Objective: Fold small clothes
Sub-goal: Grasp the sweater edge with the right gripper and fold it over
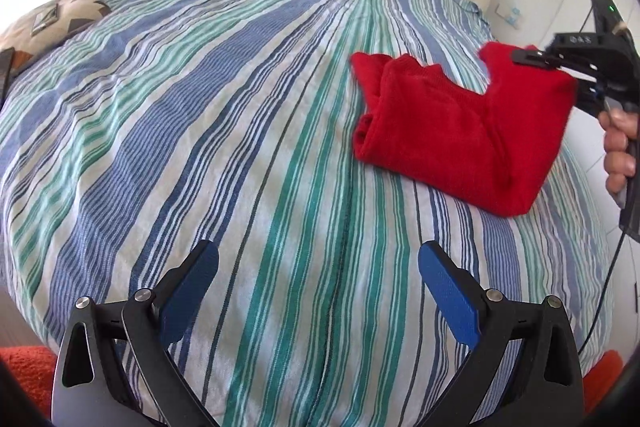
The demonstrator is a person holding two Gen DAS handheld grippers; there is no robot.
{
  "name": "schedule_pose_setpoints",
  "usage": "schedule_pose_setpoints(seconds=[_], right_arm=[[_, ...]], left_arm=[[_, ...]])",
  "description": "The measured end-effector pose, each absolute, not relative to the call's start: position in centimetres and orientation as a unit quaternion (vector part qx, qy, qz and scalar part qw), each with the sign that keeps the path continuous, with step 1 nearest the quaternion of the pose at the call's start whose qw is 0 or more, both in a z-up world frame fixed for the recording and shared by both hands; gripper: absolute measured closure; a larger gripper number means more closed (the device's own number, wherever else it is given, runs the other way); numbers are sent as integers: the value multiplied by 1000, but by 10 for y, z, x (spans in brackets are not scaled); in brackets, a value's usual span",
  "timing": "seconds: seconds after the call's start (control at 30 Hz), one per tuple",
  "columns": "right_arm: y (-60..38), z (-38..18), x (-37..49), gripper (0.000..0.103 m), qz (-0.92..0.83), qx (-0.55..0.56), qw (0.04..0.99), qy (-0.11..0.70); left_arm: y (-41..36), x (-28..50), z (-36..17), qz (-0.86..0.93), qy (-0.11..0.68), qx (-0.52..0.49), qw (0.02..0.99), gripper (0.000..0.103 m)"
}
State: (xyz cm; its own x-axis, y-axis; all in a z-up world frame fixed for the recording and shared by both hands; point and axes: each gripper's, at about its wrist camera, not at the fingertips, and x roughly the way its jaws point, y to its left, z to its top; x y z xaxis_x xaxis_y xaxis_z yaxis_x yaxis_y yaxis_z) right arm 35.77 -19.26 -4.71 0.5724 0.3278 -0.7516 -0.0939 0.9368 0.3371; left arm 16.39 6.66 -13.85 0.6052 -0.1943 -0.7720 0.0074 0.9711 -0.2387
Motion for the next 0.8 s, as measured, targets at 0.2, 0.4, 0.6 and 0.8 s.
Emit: schedule_pose_setpoints(seconds=[0.2, 0.4, 0.6, 0.8], right_arm=[[-119, -125, 389, 73, 180, 202, 802, 532], [-159, -108, 355, 35, 243, 285, 797, 474], [-124, -84, 326, 43, 204, -23, 857, 472], [-62, -164, 314, 58, 232, -187, 802, 518]], left_arm=[[82, 162, -132, -46, 430, -120, 894, 3], [100, 162, -130, -44, 427, -155, 890, 3], [106, 167, -133, -51, 432, -188, 881, 3], [104, 165, -135, -48, 436, -181, 880, 3]])
